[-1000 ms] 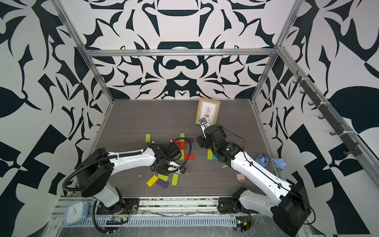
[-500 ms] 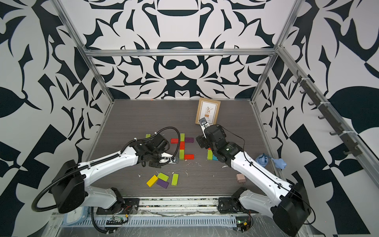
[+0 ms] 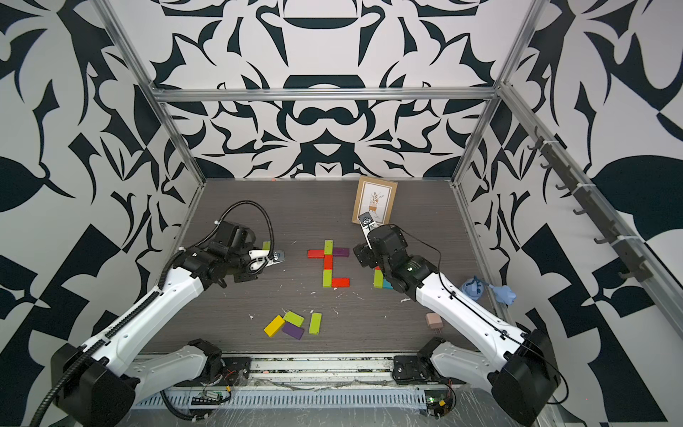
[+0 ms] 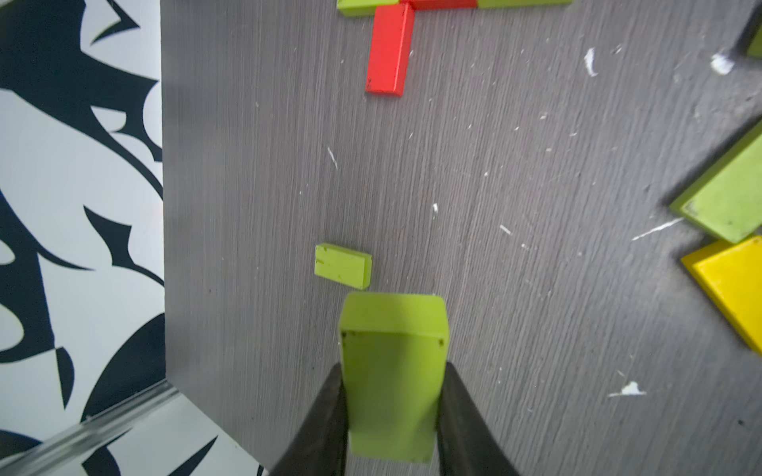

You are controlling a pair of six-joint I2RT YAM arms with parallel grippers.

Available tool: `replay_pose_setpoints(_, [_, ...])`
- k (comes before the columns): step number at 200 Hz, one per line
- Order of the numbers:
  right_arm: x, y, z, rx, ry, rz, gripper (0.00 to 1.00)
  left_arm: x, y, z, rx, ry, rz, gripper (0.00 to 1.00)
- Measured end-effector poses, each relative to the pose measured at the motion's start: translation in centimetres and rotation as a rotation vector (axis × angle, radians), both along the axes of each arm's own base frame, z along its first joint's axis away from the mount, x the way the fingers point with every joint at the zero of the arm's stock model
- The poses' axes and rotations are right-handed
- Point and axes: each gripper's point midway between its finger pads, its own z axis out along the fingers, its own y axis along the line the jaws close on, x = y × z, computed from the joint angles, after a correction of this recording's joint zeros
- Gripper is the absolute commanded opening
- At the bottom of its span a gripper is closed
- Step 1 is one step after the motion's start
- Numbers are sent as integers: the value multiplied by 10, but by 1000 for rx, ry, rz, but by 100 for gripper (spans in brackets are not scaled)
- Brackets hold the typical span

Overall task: Assemble the letter t with building blocks
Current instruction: Pick up the building block from the center of the board, then assemble the building block at the center of the board.

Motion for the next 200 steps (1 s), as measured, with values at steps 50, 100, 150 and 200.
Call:
replay_pose_setpoints(50, [0, 0, 1, 4, -1, 3, 99, 47, 47, 33, -21, -52, 106, 23])
replay_pose_setpoints(100, [-4, -2, 14, 27, -35, 1, 100, 87, 87, 6, 49, -30, 155, 19])
replay_pose_setpoints(150, [-5, -2, 21, 47, -57, 4, 99, 113, 104, -23, 96, 9, 147, 18])
replay_pose_setpoints(200, [-4, -3, 21, 47, -56, 0, 100, 142, 106, -41, 140, 9, 106, 20])
